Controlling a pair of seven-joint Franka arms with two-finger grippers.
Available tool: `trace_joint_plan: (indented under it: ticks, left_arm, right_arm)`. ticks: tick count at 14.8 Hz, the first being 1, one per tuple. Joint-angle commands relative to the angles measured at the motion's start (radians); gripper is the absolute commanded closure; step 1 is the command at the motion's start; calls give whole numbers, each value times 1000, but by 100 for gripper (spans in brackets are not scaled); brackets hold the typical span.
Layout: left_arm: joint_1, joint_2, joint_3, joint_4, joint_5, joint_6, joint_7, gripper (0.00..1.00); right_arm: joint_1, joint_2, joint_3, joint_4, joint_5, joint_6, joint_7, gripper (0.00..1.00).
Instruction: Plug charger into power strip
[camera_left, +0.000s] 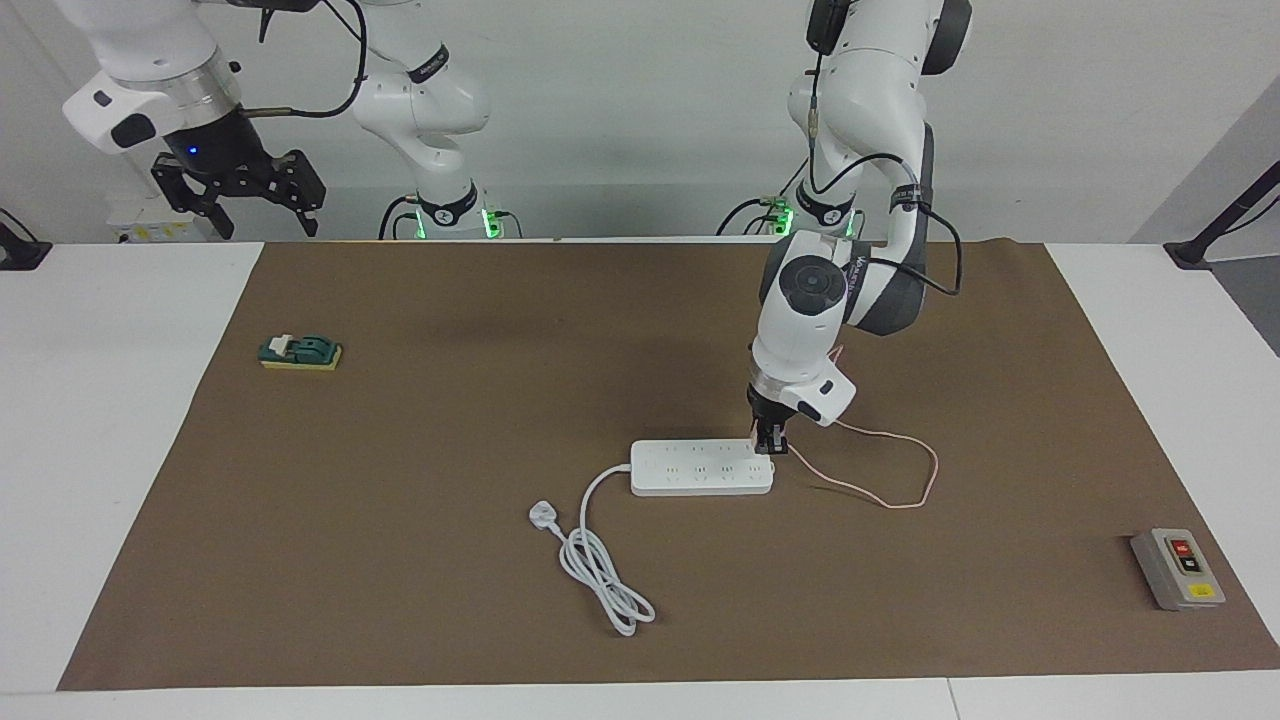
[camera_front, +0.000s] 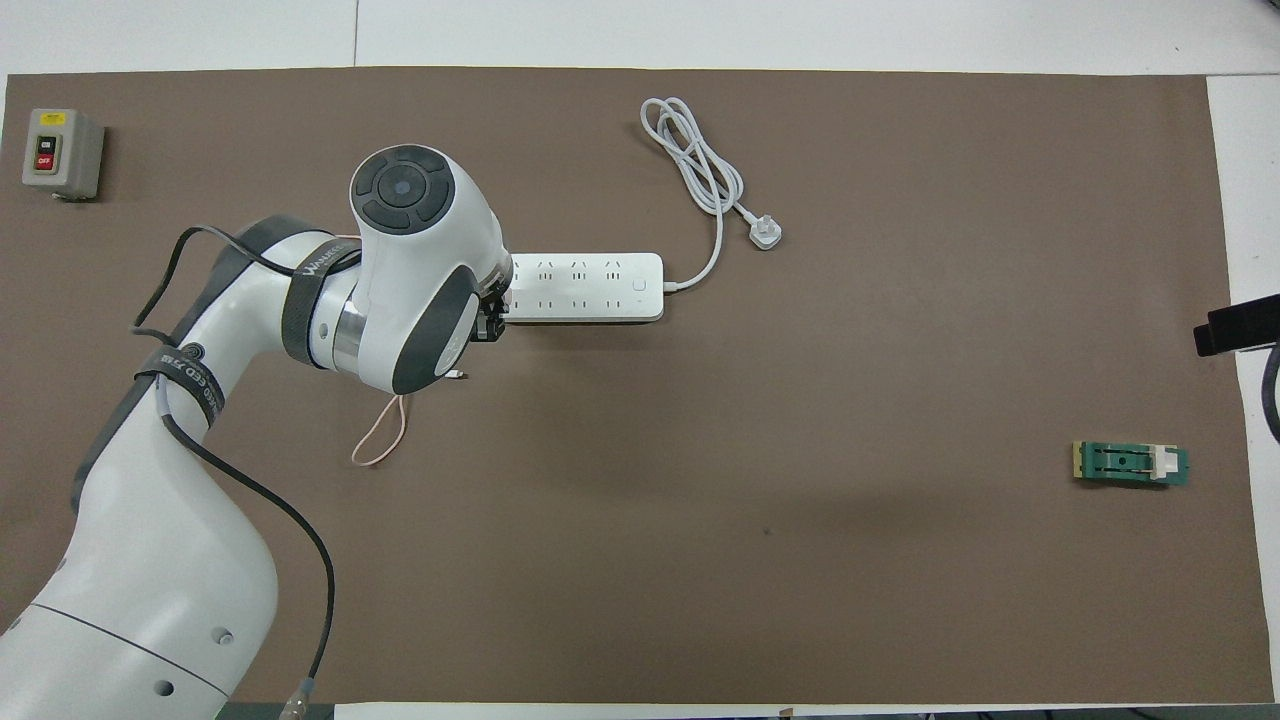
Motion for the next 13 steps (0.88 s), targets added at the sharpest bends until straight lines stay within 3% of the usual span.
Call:
trace_joint_plan:
  ticks: [1,13]
  left_arm:
    - [-23,-38,16,-50,-10,32,-12,100]
    - [-38,-7,14,-30,-5,31,-11,100]
  right_arm:
    - [-8,-6,6,5,9,-17,-26,0]
    - [-8,-6,6,5,9,-15,-24,0]
